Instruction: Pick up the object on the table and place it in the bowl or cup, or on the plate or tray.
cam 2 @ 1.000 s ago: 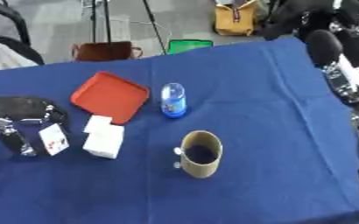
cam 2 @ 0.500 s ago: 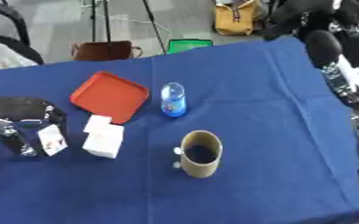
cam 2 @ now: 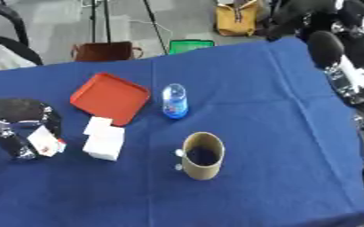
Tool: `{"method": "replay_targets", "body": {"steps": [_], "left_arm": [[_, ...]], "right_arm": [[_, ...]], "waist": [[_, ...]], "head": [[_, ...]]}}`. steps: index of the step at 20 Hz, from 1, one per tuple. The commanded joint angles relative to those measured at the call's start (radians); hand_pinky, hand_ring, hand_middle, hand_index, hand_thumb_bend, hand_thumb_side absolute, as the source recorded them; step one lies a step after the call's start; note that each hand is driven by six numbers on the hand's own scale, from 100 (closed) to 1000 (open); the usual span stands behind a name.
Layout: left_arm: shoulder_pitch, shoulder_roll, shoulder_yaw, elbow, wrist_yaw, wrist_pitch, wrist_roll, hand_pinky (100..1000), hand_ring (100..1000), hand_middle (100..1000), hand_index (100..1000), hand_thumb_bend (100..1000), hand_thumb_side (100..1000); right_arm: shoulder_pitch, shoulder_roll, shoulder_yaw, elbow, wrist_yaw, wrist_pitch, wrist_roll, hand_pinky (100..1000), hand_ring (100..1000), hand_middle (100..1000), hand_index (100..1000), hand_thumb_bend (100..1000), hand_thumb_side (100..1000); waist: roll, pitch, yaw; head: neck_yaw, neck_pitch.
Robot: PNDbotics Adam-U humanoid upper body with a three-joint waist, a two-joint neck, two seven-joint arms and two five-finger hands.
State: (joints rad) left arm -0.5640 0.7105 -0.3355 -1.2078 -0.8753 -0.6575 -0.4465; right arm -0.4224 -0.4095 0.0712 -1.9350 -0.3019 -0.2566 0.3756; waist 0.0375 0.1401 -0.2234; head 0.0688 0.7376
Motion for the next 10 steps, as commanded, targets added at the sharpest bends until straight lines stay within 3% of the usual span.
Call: {"method": "replay_targets", "body": {"steps": [1,6,10], "left_arm": [[-0.032,0.041,0.028,-0.036,0.010,-0.114,-0.128,759,577,461,535,443,100],[-0.068,0.052,0.052,-0.070,0.033,-0.084,-0.129,775,592,473,549,481,100],[-0.131,0.008,0.084,-0.053,0.017,-0.044,-0.113,775,601,485,562,497,100]], "right_arm": [[-0.014,-0.016,-0.009,-0.008,-0.007,-0.003,0.001,763,659,700,795,236,526],[-0.012,-0.016,-0.009,-0.008,-0.008,-0.003,0.000,764,659,700,795,236,526],[-0.012,-0.012,-0.007,-0.008,-0.010,-0.002,0.003,764,659,700,795,236,527]], "waist": [[-0.002,-0.014,0.002],[-0.003,-0.017,0.004],[-0.006,-0.019,0.000]], "head": [[-0.004,0.001],[-0.006,0.002],[-0.003,0.003]]}}
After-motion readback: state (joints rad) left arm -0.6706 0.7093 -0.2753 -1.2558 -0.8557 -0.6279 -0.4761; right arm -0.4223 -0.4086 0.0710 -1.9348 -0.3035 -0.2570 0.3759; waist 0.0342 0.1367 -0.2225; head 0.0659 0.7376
